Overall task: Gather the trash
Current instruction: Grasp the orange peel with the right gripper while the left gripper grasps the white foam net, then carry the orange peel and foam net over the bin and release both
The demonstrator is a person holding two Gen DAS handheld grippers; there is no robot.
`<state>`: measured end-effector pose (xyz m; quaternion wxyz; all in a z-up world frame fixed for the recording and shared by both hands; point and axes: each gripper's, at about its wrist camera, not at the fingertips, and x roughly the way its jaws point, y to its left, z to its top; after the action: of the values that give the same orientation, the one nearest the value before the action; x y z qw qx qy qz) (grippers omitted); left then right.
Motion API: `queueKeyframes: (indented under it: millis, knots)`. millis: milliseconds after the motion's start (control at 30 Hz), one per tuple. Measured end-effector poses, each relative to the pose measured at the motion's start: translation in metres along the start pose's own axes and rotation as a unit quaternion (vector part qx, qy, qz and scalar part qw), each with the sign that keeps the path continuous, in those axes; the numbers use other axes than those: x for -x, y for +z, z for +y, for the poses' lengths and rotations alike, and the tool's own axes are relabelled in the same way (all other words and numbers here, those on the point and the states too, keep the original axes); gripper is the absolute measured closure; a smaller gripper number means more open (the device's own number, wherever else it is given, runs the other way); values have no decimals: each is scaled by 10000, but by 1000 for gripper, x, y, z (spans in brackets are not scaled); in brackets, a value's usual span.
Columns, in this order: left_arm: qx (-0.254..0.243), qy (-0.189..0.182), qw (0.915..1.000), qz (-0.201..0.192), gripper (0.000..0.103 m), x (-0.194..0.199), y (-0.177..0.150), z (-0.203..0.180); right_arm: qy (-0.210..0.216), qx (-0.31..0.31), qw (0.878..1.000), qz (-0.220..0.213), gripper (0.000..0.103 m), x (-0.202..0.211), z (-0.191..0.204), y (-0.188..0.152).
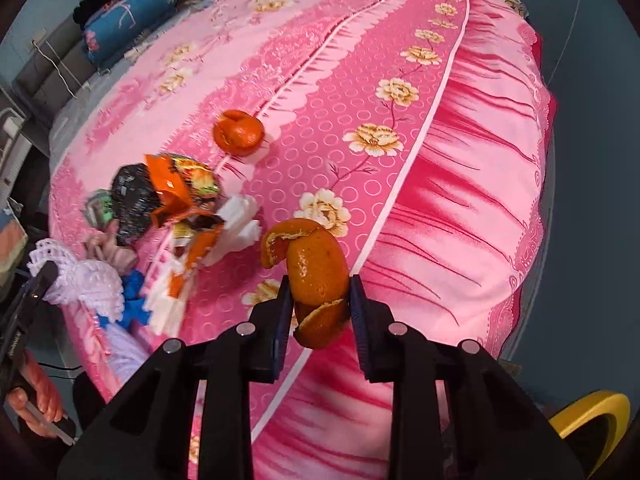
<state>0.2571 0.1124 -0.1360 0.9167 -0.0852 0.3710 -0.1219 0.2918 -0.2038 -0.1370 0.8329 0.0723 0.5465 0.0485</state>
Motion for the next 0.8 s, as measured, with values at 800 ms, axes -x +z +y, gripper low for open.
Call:
queueKeyframes:
  millis: [800]
  knots:
    - [-777,-844,9923,-470,80,65,21,-115,1018,-1090,9730,-1761,76,221,-53,-130]
